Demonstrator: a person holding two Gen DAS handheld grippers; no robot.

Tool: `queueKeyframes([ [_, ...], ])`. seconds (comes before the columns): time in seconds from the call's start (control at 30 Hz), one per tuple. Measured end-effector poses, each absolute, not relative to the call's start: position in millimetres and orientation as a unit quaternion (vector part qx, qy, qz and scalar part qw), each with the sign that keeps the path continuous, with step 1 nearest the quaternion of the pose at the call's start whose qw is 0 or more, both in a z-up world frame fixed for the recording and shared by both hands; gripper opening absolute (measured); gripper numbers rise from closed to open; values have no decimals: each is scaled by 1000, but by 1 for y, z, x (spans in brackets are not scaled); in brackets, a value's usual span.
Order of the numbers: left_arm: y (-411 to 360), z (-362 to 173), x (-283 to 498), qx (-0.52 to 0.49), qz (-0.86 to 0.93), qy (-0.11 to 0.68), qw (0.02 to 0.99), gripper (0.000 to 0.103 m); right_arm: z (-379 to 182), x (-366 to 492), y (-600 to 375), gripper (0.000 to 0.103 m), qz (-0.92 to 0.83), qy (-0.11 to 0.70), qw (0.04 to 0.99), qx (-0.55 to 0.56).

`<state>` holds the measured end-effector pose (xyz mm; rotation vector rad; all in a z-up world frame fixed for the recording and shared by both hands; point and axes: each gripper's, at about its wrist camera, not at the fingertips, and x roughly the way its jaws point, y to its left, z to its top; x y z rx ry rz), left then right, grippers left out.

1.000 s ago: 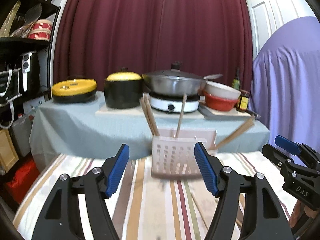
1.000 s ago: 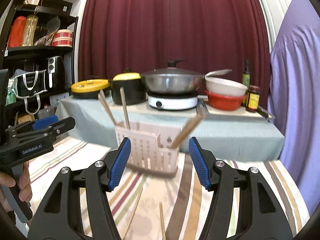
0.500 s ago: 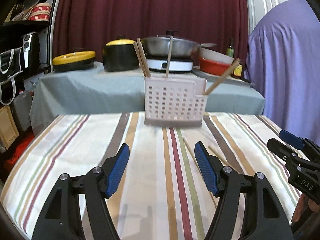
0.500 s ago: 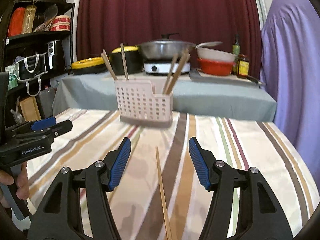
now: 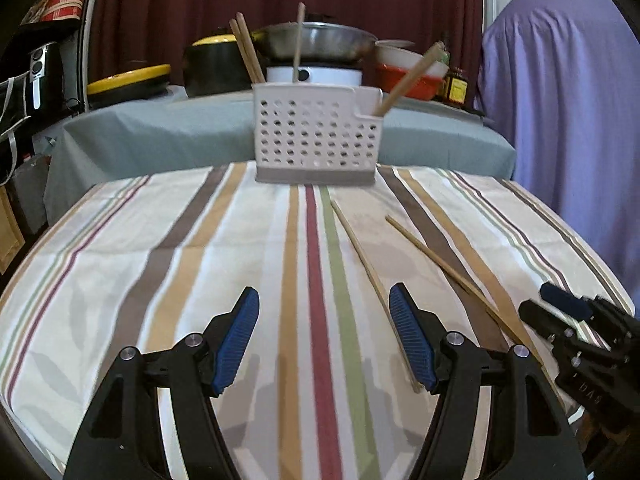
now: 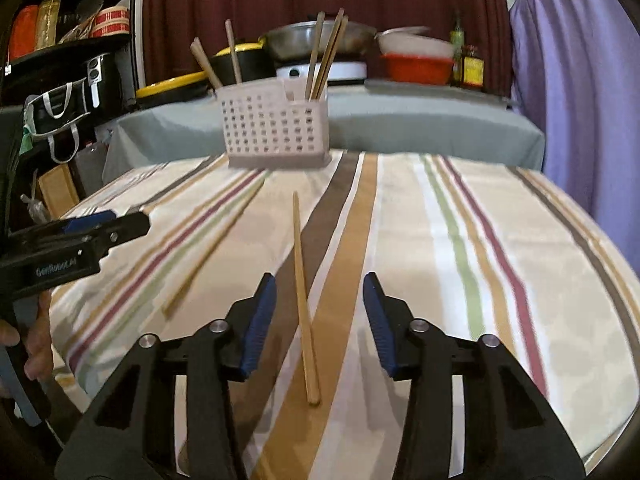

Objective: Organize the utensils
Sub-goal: 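Move both tools back down to the remaining chopsticks, then close the right tool on a chopstick while the left tool grasps another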

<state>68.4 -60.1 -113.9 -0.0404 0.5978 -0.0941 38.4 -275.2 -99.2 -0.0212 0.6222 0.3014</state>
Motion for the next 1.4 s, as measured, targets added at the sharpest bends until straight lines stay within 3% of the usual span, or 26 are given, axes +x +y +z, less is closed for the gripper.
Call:
queueKeyframes([
  [0.2,-67,-123,70,-21,-46,313,949,66,-117,34,-270,22,168,325,931,-13],
  [0.67,-93,-133,57,-2,-68,323,944,66,-116,11,-282,22,168,314,935,-5],
  [0.77,-100,-137,56,5,-74,328,942,64,-116,9,-285,16,165,313,935,-2],
  [1.13,-106,-147,58,11,-74,338,938,40,-116,6,-288,14,164,311,936,1],
  [1.23,-106,-147,56,16,-77,337,938,27,-115,5,-287,14,165,310,936,0],
  [1.3,-105,-146,55,18,-80,337,938,12,-116,6,-286,14,166,310,936,-1],
  [1.4,-100,-146,55,20,-84,339,937,7,-116,6,-283,14,168,310,936,-4],
])
